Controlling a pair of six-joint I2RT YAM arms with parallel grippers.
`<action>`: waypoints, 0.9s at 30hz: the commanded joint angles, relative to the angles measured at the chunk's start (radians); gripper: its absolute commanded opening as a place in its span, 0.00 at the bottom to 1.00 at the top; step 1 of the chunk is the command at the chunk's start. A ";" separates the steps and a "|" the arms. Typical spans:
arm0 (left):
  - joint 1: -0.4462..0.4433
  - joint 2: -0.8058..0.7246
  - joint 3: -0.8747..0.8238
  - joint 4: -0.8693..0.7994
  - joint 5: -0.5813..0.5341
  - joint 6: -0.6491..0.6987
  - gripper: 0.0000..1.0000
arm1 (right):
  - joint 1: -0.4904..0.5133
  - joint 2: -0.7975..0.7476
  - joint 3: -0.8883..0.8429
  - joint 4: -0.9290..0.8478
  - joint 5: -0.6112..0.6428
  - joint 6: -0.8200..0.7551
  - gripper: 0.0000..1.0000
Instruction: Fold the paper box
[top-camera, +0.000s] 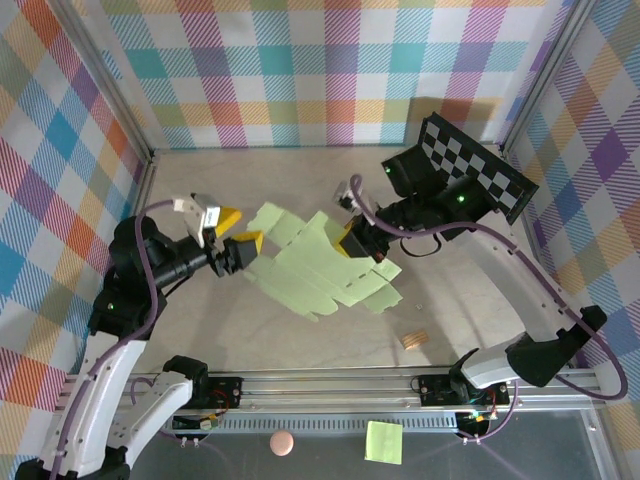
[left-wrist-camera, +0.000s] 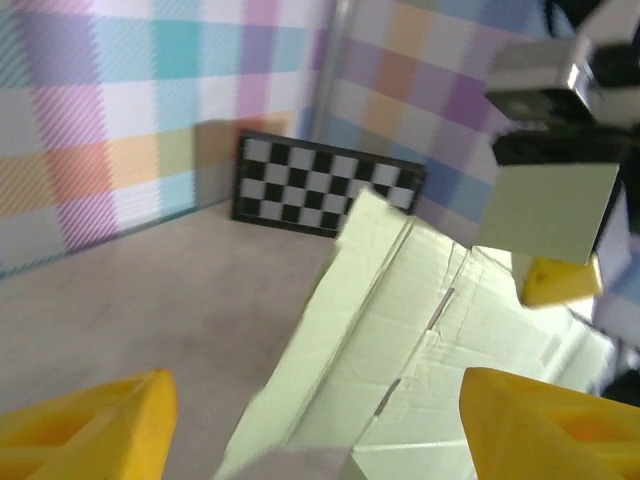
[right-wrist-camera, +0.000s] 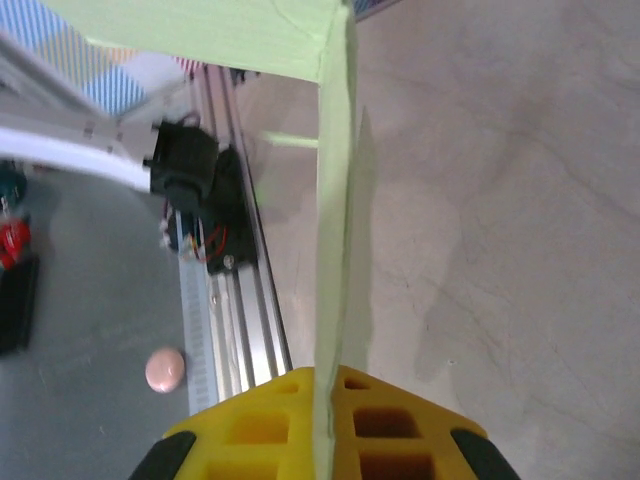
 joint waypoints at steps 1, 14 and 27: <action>-0.002 0.044 0.035 -0.021 -0.120 -0.167 0.74 | -0.075 -0.043 -0.116 0.297 -0.141 0.327 0.00; -0.004 0.184 -0.156 0.224 -0.051 -0.446 0.61 | -0.196 -0.065 -0.708 1.127 -0.144 1.017 0.00; -0.094 0.331 -0.357 0.308 -0.102 -0.492 0.55 | -0.220 0.033 -0.802 0.945 -0.002 0.861 0.00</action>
